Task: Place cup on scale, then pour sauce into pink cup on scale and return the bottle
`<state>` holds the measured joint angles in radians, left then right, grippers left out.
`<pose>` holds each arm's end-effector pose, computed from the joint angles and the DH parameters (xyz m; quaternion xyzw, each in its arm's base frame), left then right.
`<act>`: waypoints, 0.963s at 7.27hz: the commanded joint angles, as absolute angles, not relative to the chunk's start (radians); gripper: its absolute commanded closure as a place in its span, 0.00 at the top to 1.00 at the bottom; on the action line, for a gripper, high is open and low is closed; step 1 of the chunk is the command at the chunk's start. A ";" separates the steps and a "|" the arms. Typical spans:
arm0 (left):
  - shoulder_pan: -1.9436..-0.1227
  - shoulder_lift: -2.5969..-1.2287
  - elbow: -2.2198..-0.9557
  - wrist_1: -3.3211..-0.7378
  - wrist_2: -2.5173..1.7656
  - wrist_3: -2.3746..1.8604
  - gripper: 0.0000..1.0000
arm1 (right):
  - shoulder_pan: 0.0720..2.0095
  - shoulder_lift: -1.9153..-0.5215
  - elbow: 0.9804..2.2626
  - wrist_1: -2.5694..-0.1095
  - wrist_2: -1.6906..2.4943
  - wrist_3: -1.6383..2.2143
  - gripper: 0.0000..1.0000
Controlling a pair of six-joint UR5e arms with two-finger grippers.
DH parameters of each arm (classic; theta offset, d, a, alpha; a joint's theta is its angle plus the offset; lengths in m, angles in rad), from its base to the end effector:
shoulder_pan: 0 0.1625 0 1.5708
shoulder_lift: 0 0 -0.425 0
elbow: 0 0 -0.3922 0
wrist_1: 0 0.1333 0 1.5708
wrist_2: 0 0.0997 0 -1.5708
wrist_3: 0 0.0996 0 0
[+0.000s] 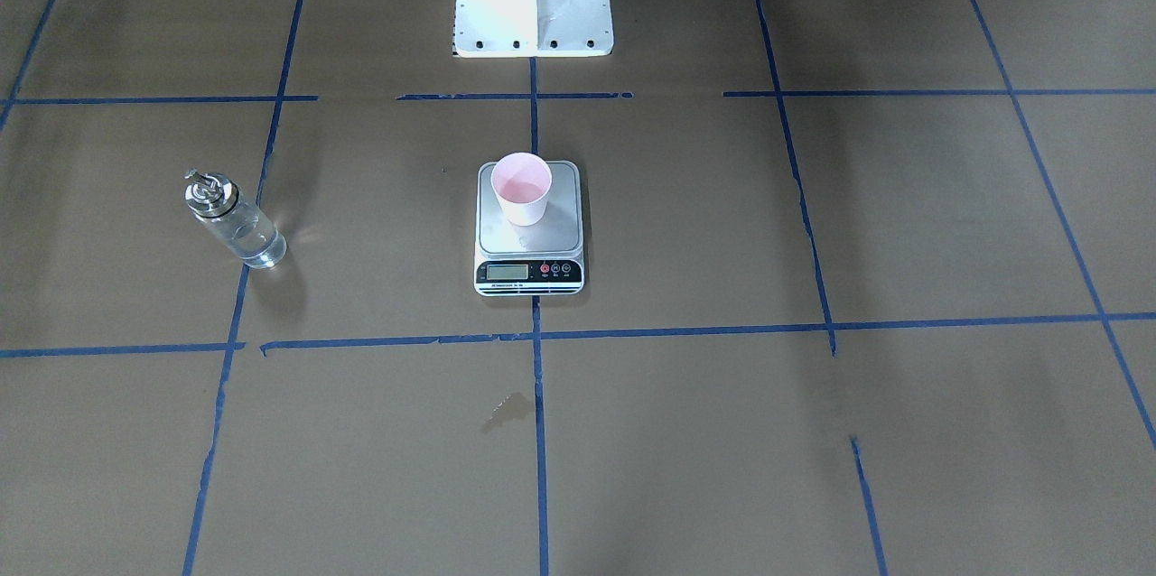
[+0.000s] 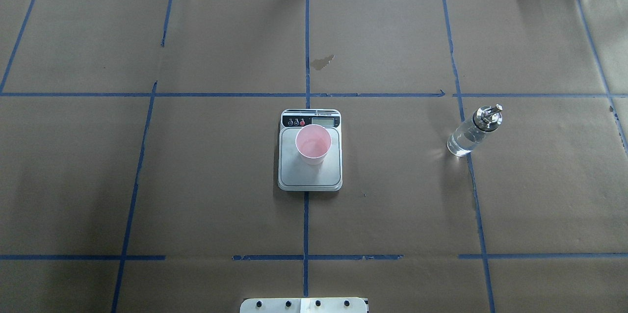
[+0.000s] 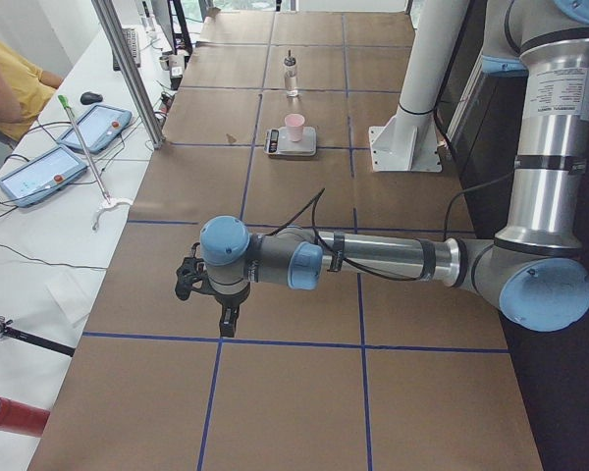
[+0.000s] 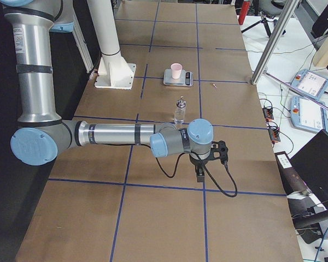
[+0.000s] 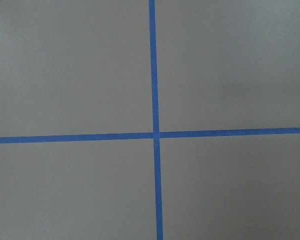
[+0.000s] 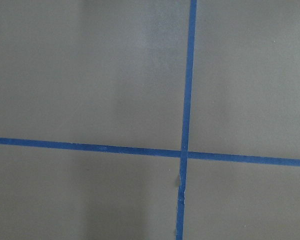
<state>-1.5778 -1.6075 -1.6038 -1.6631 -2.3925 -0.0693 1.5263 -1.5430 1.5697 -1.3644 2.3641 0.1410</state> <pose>-0.0640 -0.5157 0.6108 0.0617 0.4002 -0.0026 0.9143 0.0393 -0.5193 0.6218 0.0713 -0.3920 -0.0007 0.9172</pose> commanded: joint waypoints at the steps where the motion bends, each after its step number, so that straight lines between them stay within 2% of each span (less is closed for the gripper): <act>1: -1.575 -1.615 -1.595 -1.664 -2.395 -0.064 1.00 | 1.526 -1.549 1.568 -1.364 2.368 0.140 1.00; 7: -1.574 -1.631 -1.571 -1.706 -2.390 -0.071 1.00 | 1.526 -1.543 1.566 -1.361 2.362 0.137 1.00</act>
<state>-1.5738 -1.6389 -1.5702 -1.7105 -2.3935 -0.0700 1.5263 -1.5459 1.5728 -1.3607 2.3636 0.1377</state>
